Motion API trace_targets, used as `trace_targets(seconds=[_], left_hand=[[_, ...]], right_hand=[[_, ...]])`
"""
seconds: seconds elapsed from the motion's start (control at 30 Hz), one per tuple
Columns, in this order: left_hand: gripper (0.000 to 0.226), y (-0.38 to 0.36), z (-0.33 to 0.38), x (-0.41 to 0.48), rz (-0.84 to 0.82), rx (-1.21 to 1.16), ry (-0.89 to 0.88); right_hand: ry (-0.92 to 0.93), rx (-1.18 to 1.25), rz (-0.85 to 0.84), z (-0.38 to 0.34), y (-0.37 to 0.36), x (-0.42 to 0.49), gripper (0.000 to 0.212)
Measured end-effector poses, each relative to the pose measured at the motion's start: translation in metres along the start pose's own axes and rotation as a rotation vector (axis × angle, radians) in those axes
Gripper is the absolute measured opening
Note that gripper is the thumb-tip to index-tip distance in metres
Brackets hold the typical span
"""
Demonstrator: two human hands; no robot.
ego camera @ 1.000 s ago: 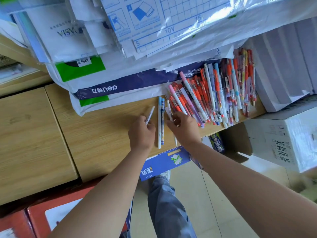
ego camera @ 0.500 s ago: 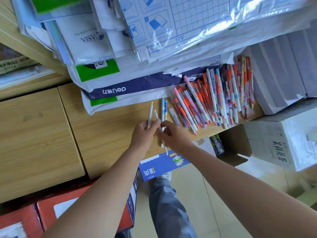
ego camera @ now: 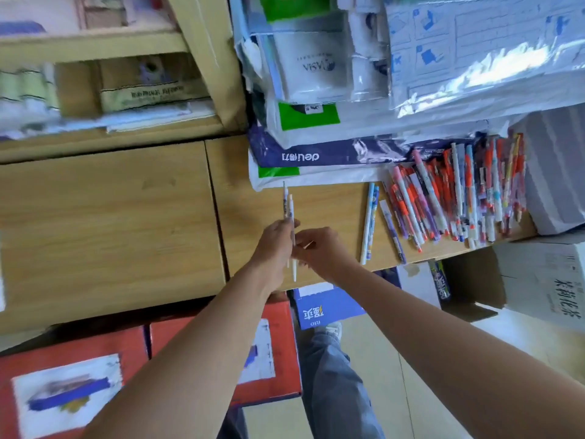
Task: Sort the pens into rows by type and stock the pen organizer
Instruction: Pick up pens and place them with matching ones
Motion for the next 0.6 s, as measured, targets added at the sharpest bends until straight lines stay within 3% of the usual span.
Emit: trace_targets(seconds=[0.1, 0.17, 0.27, 0.33, 0.43, 0.6], left_hand=[[0.025, 0.055, 0.007, 0.001, 0.003, -0.026, -0.024], [0.024, 0.103, 0.008, 0.012, 0.044, 0.085, -0.14], [0.02, 0.19, 0.004, 0.028, 0.192, 0.378, -0.399], [0.017, 0.253, -0.004, 0.035, 0.357, 0.588, -0.455], [0.016, 0.339, -0.013, 0.041, 0.528, 0.657, -0.488], [0.018, 0.41, -0.028, 0.063, 0.478, 0.663, -0.501]], right_hand=[[-0.015, 0.004, 0.014, -0.025, -0.046, 0.0, 0.02], [-0.026, -0.019, 0.001, -0.042, -0.082, 0.001, 0.023], [-0.041, -0.056, -0.012, -0.072, -0.139, 0.004, 0.027], [-0.048, -0.076, -0.057, -0.095, -0.18, 0.008, 0.022], [-0.038, -0.161, -0.139, -0.127, -0.244, 0.013, 0.02], [0.002, -0.296, -0.141, -0.165, -0.325, 0.021, 0.018]])
Point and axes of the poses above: each hand's wrist, its own x-axis towards the middle knuckle, its own y-axis out of the back of the hand, z = x × y, the point moved 5 cm from there along x, towards the middle knuckle, and after that the axes turned 8 degrees about z, right-handed, at the moved point
